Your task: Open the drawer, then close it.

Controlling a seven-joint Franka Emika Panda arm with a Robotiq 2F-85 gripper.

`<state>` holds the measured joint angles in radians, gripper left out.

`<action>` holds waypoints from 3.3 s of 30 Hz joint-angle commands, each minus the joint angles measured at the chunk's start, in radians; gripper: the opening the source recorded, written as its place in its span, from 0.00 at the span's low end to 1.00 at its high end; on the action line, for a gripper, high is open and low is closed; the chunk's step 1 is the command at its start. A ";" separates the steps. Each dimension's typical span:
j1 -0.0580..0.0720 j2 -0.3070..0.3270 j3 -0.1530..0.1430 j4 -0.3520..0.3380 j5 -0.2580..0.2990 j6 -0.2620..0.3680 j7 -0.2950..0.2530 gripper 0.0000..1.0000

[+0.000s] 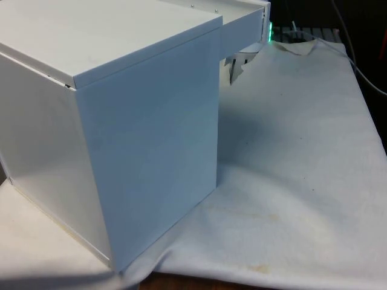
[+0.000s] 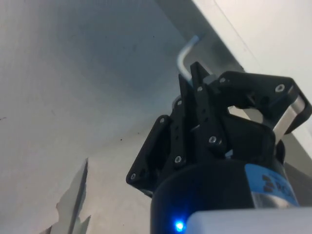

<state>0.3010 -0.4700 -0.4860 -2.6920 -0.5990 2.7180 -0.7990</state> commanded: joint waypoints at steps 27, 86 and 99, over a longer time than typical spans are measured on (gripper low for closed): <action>-0.021 -0.028 0.030 -0.017 -0.113 0.016 0.083 0.26; -0.014 -0.042 0.124 -0.154 -0.473 0.018 0.437 1.00; -0.014 -0.044 0.121 -0.178 -0.500 0.017 0.456 1.00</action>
<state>0.3010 -0.5040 -0.3740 -2.8680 -1.0730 2.7310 -0.3600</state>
